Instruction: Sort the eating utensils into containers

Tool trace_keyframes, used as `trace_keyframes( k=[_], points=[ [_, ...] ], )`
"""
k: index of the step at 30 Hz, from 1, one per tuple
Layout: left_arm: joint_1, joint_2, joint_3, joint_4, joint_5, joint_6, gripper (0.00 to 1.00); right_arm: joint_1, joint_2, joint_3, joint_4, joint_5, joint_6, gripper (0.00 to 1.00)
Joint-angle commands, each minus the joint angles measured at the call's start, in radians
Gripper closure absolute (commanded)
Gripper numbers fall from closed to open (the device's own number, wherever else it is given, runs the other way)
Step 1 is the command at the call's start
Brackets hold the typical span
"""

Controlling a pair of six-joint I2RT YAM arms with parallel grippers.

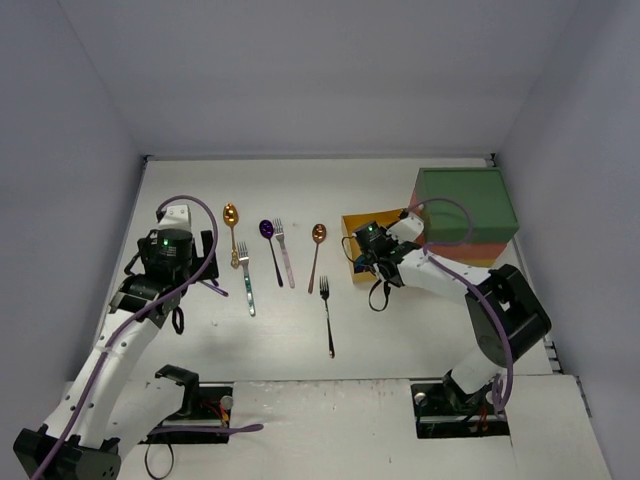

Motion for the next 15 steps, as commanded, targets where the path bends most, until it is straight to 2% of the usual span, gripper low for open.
trace_keyframes(
  k=[1, 3, 8, 11, 15],
  points=[
    [0.006, -0.004, 0.015, 0.051, 0.015, 0.018, 0.09, 0.029, -0.004, 0.068, 0.024, 0.045, 0.003, 0.81],
    [0.006, -0.004, 0.015, 0.050, 0.019, 0.020, 0.09, 0.050, -0.016, 0.088, 0.023, 0.058, -0.044, 0.69],
    [0.006, -0.007, 0.013, 0.049, 0.023, 0.021, 0.09, 0.101, -0.064, 0.104, 0.020, 0.109, -0.130, 0.57],
    [0.006, -0.009, 0.012, 0.049, 0.023, 0.020, 0.09, 0.135, -0.083, 0.139, 0.021, 0.127, -0.245, 0.57],
    [0.006, -0.010, 0.011, 0.050, 0.024, 0.022, 0.09, 0.184, -0.034, 0.246, 0.022, 0.076, -0.528, 0.59]
  ],
)
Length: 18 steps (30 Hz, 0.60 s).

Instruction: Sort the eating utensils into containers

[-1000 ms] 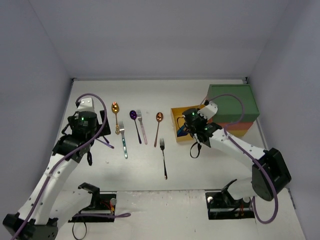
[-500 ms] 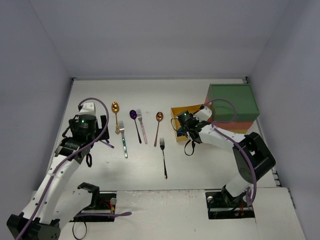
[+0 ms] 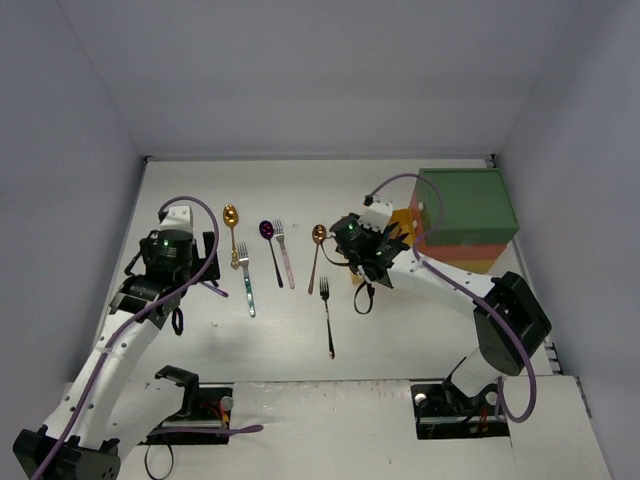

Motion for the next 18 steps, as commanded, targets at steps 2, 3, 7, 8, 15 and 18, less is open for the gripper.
trace_keyframes(
  k=[2, 3, 7, 8, 15, 18],
  points=[
    [0.006, -0.010, 0.011, 0.046, -0.001, 0.014, 0.09, 0.069, 0.026, 0.192, 0.026, -0.023, -0.392, 0.59],
    [0.006, -0.010, 0.011, 0.046, -0.001, 0.014, 0.09, 0.073, 0.040, 0.208, 0.026, -0.040, -0.426, 0.59],
    [0.006, -0.013, 0.009, 0.044, -0.005, 0.016, 0.09, 0.072, 0.116, 0.268, 0.026, -0.129, -0.513, 0.59],
    [0.006, -0.015, 0.009, 0.044, -0.007, 0.016, 0.09, 0.072, 0.137, 0.279, 0.026, -0.146, -0.526, 0.59],
    [0.006, -0.024, 0.004, 0.041, -0.018, 0.017, 0.09, 0.057, 0.285, 0.335, 0.025, -0.208, -0.549, 0.58],
    [0.006, -0.025, 0.003, 0.041, -0.021, 0.017, 0.09, 0.039, 0.320, 0.343, 0.024, -0.190, -0.551, 0.58]
  ],
)
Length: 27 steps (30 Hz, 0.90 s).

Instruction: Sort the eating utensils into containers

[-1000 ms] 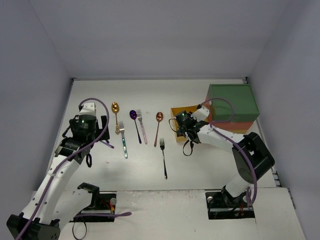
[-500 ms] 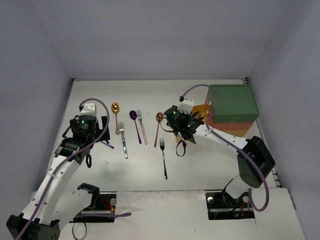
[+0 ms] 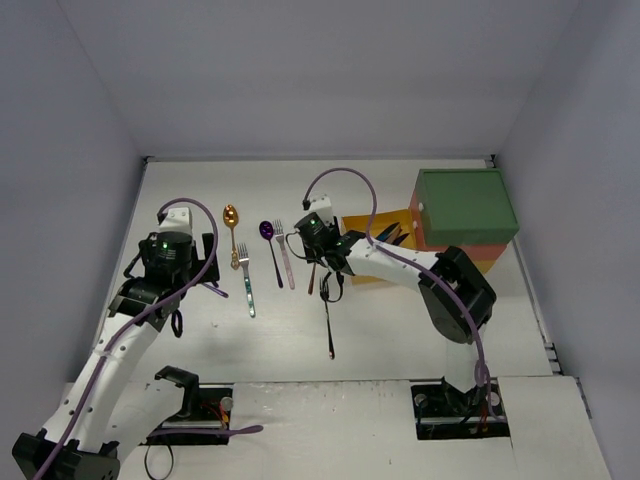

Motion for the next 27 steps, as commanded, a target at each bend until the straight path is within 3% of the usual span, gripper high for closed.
trace_keyframes(
  k=[1, 11, 27],
  points=[
    [0.006, -0.012, 0.011, 0.041, -0.021, 0.016, 0.09, -0.034, 0.020, 0.056, 0.015, 0.023, -0.031, 0.58],
    [0.006, -0.001, 0.011, 0.042, -0.010, 0.019, 0.09, -0.149, -0.005, -0.012, 0.013, 0.104, -0.019, 0.58],
    [0.006, 0.007, 0.011, 0.043, -0.007, 0.021, 0.09, -0.216, -0.052, -0.054, -0.036, 0.172, -0.029, 0.55]
  ],
)
